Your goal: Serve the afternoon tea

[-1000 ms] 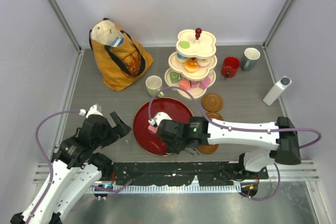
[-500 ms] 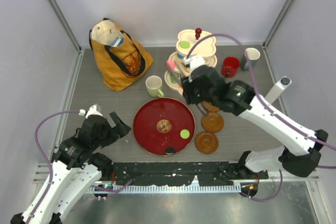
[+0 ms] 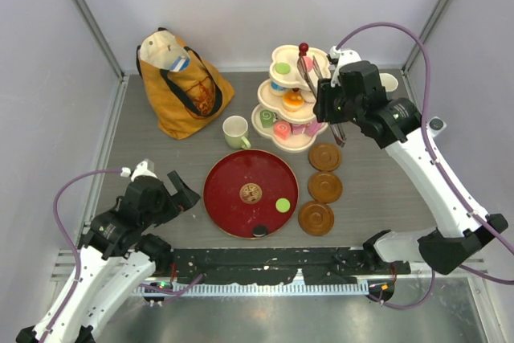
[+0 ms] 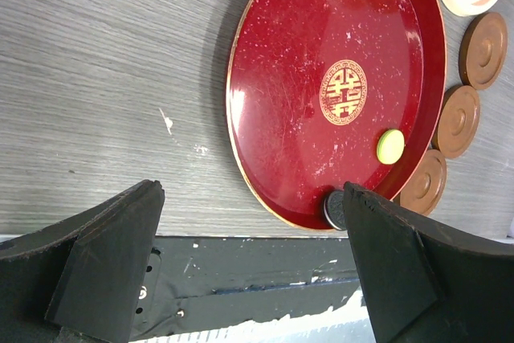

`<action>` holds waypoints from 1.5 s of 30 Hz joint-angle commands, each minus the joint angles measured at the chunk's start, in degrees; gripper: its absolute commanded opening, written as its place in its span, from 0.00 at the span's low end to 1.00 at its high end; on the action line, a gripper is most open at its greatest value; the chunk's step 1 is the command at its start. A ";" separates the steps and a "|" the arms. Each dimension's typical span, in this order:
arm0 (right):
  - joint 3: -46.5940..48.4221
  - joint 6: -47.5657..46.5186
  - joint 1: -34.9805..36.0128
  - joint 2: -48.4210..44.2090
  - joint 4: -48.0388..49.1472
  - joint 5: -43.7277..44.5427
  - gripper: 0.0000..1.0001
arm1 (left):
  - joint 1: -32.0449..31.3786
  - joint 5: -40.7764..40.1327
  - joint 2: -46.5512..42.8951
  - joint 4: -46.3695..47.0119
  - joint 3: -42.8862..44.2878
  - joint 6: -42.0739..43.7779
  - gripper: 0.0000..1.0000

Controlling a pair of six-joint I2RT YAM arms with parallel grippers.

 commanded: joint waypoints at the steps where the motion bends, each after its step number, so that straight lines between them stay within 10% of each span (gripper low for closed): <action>1: 2.04 -1.44 -2.18 1.28 1.26 -3.50 0.38 | 0.21 -1.19 0.01 1.25 0.40 -0.54 1.00; 37: 0.11 -0.39 -5.52 -6.70 1.52 -9.47 0.54 | 0.39 -2.07 0.36 -0.07 1.89 -0.19 1.00; 45: -6.29 1.02 15.73 -9.27 -0.68 -4.98 0.54 | 0.21 -1.72 1.42 0.90 2.07 -0.02 1.00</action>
